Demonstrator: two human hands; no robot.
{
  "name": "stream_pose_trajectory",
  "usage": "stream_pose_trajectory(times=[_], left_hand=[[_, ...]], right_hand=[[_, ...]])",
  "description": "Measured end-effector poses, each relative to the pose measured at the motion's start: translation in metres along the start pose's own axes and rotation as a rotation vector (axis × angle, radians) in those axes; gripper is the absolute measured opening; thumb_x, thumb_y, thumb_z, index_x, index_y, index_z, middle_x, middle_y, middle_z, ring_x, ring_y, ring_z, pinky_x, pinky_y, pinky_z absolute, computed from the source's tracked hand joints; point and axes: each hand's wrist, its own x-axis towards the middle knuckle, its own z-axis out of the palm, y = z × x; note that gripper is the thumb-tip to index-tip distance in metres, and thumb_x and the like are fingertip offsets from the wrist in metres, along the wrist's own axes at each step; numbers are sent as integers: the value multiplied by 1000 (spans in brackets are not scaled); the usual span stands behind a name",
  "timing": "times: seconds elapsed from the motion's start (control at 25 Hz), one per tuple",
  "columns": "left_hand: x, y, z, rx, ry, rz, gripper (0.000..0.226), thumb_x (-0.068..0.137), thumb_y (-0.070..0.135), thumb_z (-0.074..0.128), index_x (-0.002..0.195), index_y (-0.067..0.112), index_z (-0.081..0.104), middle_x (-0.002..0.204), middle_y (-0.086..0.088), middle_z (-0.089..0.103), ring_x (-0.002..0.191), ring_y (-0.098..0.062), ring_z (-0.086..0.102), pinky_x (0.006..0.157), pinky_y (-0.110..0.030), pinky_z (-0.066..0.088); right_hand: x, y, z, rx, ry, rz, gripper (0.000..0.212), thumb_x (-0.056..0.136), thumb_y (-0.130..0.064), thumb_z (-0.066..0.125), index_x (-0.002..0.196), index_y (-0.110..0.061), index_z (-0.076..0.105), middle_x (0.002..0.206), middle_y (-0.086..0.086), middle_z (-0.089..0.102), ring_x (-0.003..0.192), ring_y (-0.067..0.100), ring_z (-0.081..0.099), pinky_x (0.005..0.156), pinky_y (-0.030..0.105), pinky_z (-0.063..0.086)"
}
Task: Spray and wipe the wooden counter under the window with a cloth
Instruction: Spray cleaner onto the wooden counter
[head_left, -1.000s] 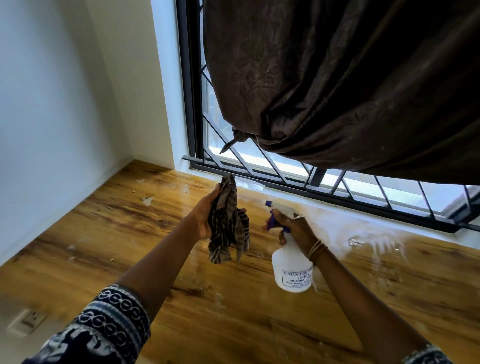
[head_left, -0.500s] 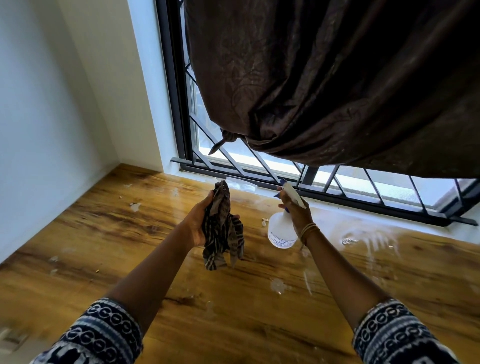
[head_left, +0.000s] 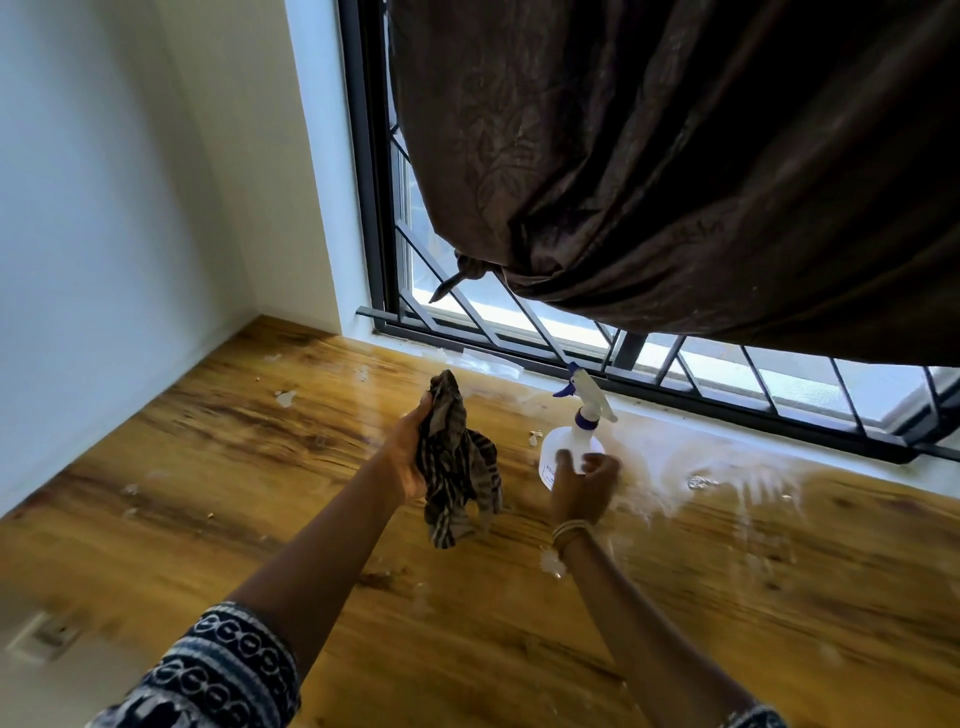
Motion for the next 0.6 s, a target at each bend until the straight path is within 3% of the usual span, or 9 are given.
stream_pose_trajectory(times=[0.12,0.2,0.28,0.4,0.6], left_hand=[[-7,-17,4,-34,12,-28,64,83,65,55,92,7,78,98,-17,73,87,-33,72,78,-42,53],[-16,-25,4,-29,33,-40,66,86,65,51,89,6,79,96,-18,74,84,-33,72,76,-41,53],[-27,-28,-2,43,98,-42,68,87,66,48,89,6,78,92,-18,74,83,-33,72,71,-39,53],[-47,-26,-16,141,203,-62,66,87,66,48,94,6,74,90,-17,74,77,-31,71,64,-36,54],[-87,-28,-47,209,254,-59,65,83,64,56,114,8,67,104,-18,71,94,-32,68,79,-41,56]], right_hand=[[-38,-1,13,227,-622,181,16,95,-23,59,99,-8,58,96,6,67,96,29,62,72,30,51],[-51,-9,17,293,-935,261,29,100,-27,50,109,-4,65,103,12,72,98,31,65,77,34,55],[-59,-15,21,175,-1044,296,39,98,-30,52,122,-1,61,118,21,68,106,36,64,90,43,54],[-65,-14,22,33,-1204,406,44,92,-28,62,128,-3,59,124,21,65,114,40,62,103,54,47],[-83,-19,37,108,-1457,507,51,88,-37,67,129,-7,61,124,17,67,115,36,63,99,47,50]])
